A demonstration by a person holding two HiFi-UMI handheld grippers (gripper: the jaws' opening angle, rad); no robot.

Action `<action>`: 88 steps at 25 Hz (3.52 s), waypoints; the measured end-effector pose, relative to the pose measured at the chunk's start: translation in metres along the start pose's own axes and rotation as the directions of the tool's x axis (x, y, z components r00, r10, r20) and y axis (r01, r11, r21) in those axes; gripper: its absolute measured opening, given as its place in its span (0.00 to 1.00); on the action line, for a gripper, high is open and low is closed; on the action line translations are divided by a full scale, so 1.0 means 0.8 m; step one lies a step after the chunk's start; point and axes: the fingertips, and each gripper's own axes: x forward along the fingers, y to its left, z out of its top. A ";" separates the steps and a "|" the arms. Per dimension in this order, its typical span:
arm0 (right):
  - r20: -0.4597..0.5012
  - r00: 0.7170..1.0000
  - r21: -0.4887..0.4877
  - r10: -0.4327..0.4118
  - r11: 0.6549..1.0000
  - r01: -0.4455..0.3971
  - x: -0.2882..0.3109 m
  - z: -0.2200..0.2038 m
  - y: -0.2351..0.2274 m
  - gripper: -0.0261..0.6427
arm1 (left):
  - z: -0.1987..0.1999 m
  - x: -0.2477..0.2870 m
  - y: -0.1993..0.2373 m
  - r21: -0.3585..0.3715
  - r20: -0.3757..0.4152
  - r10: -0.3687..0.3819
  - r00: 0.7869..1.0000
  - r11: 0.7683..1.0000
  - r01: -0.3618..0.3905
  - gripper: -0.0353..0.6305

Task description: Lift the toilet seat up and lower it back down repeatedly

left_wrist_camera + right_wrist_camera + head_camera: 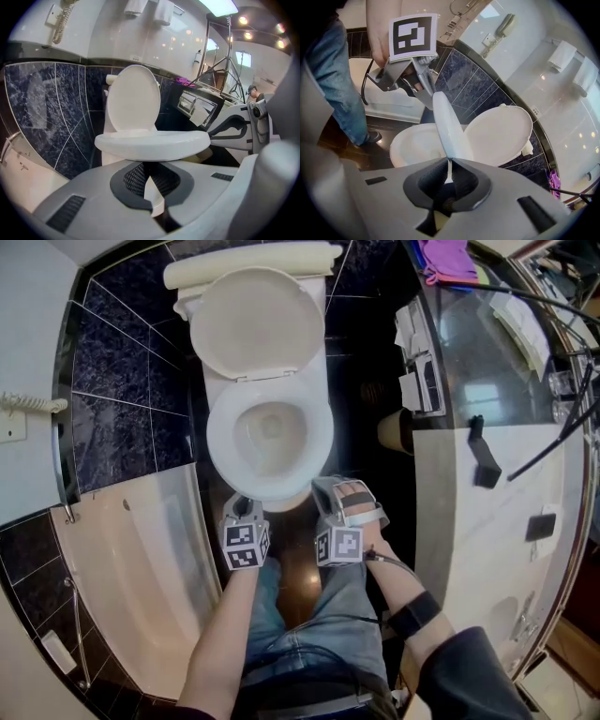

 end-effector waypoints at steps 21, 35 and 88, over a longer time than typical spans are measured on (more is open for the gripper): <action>-0.137 0.990 0.308 -0.030 0.949 0.072 0.088 -0.110 0.077 0.07 | -0.268 0.078 0.006 0.055 -0.249 -0.029 0.968 0.998 0.044 0.05; -0.127 0.991 0.401 -0.038 0.912 0.086 0.077 -0.075 0.066 0.07 | -0.180 0.061 0.032 0.115 -0.167 -0.030 0.986 0.992 0.050 0.05; 0.106 0.917 0.784 -0.384 0.600 0.160 -0.298 0.083 -0.242 0.07 | 0.292 -0.339 -0.041 0.215 0.370 -0.019 0.929 0.974 -0.066 0.05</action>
